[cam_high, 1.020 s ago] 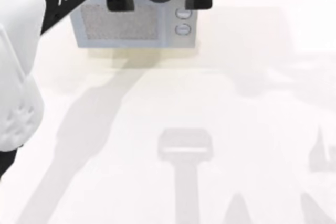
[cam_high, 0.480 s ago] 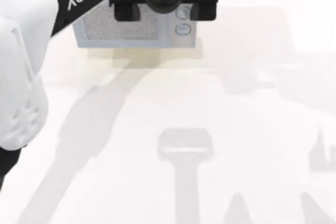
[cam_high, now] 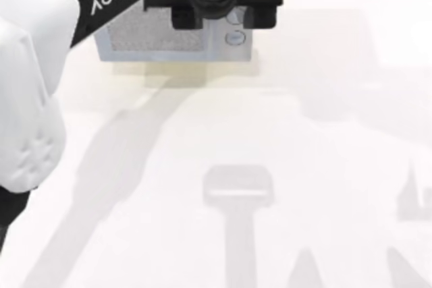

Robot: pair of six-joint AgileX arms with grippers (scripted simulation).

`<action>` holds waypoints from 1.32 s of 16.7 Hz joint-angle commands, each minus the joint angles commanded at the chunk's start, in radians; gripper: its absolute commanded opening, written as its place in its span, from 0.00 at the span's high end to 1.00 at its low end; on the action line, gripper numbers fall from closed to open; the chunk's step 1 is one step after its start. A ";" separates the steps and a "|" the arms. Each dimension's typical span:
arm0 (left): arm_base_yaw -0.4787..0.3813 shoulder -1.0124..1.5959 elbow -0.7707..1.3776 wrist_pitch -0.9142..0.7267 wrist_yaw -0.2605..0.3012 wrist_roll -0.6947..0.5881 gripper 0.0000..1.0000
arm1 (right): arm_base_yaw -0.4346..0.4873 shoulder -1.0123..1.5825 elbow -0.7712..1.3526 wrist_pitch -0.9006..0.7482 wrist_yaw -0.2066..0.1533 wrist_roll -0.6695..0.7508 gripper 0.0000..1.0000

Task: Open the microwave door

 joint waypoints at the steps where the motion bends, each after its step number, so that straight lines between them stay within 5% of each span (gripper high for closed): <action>1: 0.000 0.000 0.000 0.000 0.000 0.000 0.90 | 0.000 0.000 0.000 0.000 0.000 0.000 0.00; 3: 0.000 0.000 0.000 0.000 0.000 0.000 1.00 | 0.000 0.000 0.000 0.000 0.000 0.000 0.00; 12: -0.033 -0.007 -0.028 0.006 0.022 -0.009 1.00 | 0.000 0.000 0.000 0.000 0.000 0.000 0.00; 22: -0.031 -0.123 -0.203 0.072 -0.015 -0.030 1.00 | 0.000 0.000 0.000 0.000 0.000 0.000 0.00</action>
